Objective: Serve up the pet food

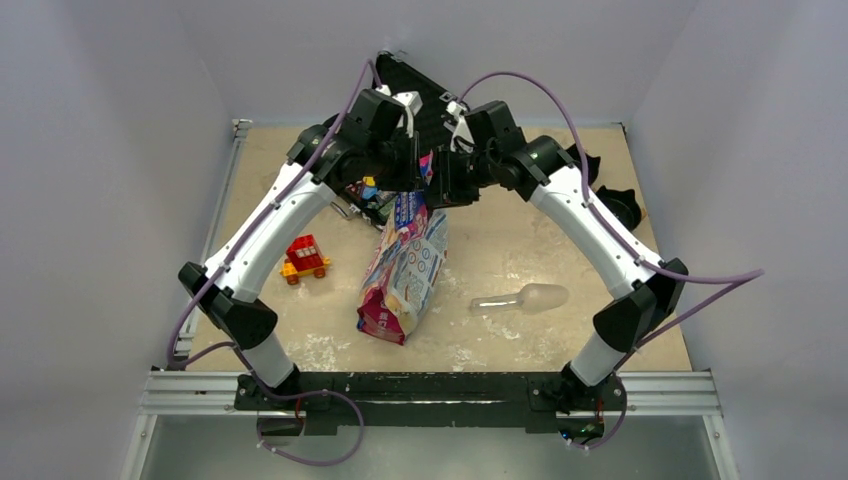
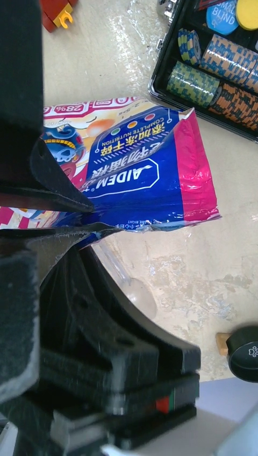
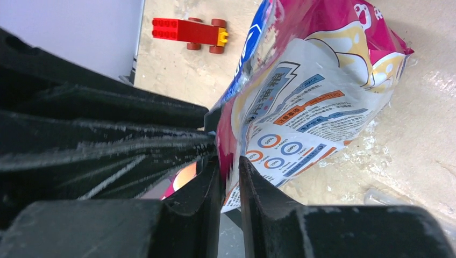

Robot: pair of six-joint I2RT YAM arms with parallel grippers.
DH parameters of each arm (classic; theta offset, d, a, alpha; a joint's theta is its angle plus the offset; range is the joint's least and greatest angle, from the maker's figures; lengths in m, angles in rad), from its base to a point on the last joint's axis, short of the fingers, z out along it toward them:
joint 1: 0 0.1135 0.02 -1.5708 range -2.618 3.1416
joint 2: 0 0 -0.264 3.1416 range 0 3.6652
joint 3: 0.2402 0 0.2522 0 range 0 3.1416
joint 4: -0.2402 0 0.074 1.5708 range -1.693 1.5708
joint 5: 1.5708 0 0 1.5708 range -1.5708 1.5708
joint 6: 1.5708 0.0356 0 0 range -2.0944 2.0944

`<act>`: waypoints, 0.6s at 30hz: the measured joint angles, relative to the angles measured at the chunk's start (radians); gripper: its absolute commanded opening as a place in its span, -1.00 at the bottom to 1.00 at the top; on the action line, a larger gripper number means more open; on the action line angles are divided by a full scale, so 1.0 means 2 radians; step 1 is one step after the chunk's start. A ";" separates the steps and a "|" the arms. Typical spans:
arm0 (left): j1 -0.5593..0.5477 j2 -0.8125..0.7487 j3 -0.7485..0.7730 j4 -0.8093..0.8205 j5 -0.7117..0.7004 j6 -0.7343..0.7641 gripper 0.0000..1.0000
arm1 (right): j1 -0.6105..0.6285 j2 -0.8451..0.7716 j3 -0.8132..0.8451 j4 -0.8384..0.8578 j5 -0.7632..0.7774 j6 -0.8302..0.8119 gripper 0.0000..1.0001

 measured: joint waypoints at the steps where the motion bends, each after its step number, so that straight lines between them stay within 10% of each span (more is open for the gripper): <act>1: -0.001 0.002 0.001 0.000 0.000 0.000 -0.64 | 0.001 0.003 0.001 0.000 0.000 0.000 -0.68; 5: -0.005 0.013 0.006 -0.002 -0.005 0.002 -0.65 | 0.010 0.029 0.025 -0.020 0.010 -0.004 -1.00; 18: -0.015 0.019 0.011 -0.024 -0.040 0.010 -0.40 | 0.027 0.051 0.073 -0.067 0.052 -0.007 -1.00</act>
